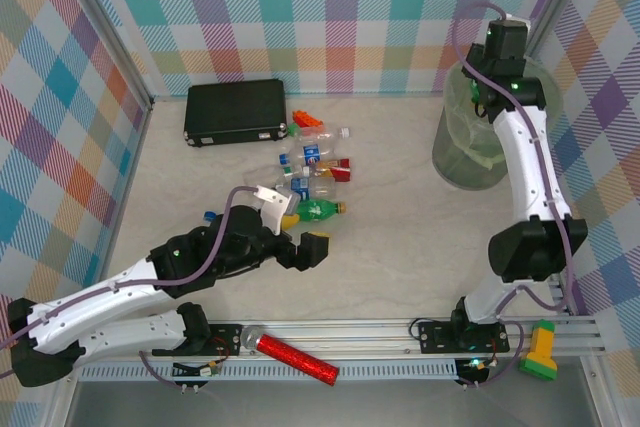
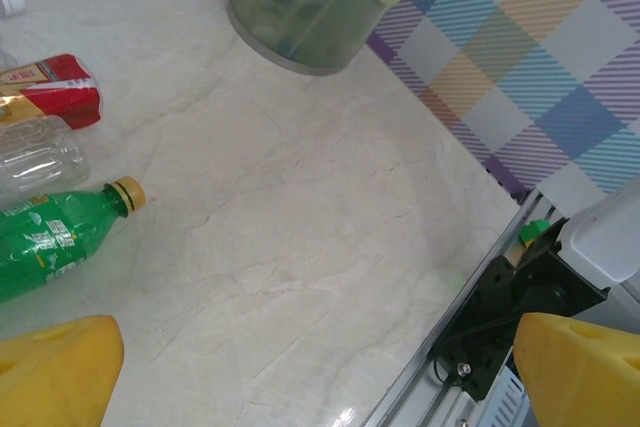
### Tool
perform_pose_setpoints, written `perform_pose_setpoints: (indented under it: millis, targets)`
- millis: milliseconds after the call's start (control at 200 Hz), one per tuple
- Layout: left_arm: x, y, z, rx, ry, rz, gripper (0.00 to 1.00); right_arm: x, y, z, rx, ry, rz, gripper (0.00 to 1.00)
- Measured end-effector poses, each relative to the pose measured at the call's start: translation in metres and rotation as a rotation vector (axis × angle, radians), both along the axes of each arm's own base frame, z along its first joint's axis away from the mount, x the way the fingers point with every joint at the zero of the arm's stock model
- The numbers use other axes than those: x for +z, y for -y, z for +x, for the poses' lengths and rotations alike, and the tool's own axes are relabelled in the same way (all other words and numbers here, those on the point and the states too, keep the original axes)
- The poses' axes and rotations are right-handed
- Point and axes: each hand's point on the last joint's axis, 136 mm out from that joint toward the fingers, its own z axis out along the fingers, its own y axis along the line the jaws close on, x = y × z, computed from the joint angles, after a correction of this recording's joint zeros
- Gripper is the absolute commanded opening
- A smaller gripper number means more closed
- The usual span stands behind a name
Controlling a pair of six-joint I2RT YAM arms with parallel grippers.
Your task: Put the plastic bottles in the bin
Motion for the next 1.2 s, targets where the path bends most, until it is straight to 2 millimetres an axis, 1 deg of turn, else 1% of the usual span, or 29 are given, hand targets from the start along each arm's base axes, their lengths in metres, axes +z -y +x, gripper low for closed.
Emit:
perform_pose_setpoints:
  millis: [60,110,195,255,425,585,645,735,820,875,1005,1145,1200]
  targets:
    - [0.0,-0.003,0.0,0.008,0.003,-0.003,1.0,-0.01,0.003,0.007,-0.005,-0.02,0.011,0.61]
    - [-0.001,-0.006,-0.001,0.013,0.001,0.004,1.0,-0.015,0.004,0.01,-0.007,-0.031,0.019,0.65]
    - [-0.003,-0.009,0.0,0.021,-0.002,0.012,1.0,-0.02,0.003,0.015,-0.007,-0.042,0.039,0.82]
    - [-0.003,-0.01,0.0,0.026,-0.001,0.012,1.0,-0.017,0.002,0.017,-0.002,-0.043,0.04,1.0]
    - [-0.005,-0.015,0.001,0.044,-0.001,0.021,1.0,-0.009,-0.003,0.017,0.023,-0.039,0.056,0.99]
    - [-0.007,-0.017,0.004,0.066,-0.005,0.025,0.99,-0.01,-0.01,0.013,0.055,-0.047,0.092,0.99]
    - [-0.011,-0.018,0.006,0.083,-0.009,0.035,1.0,-0.01,-0.013,0.008,0.07,-0.05,0.11,0.99]
    - [-0.017,-0.019,0.011,0.114,-0.013,0.055,1.0,-0.008,-0.021,-0.006,0.096,-0.049,0.142,0.99]
    - [-0.023,-0.022,0.017,0.156,-0.017,0.074,0.99,-0.003,-0.032,-0.021,0.13,-0.039,0.161,0.99]
    - [-0.028,-0.026,0.021,0.189,-0.019,0.089,1.0,0.0,-0.043,-0.032,0.157,-0.034,0.17,0.99]
    - [-0.048,-0.038,0.033,0.273,-0.04,0.146,1.0,0.002,-0.086,-0.059,0.269,-0.027,0.187,0.99]
    - [-0.072,-0.057,0.049,0.371,-0.075,0.215,0.99,-0.01,-0.128,-0.08,0.381,-0.049,0.201,0.99]
    - [-0.08,-0.066,0.056,0.415,-0.093,0.234,1.0,-0.017,-0.14,-0.087,0.413,-0.062,0.209,0.99]
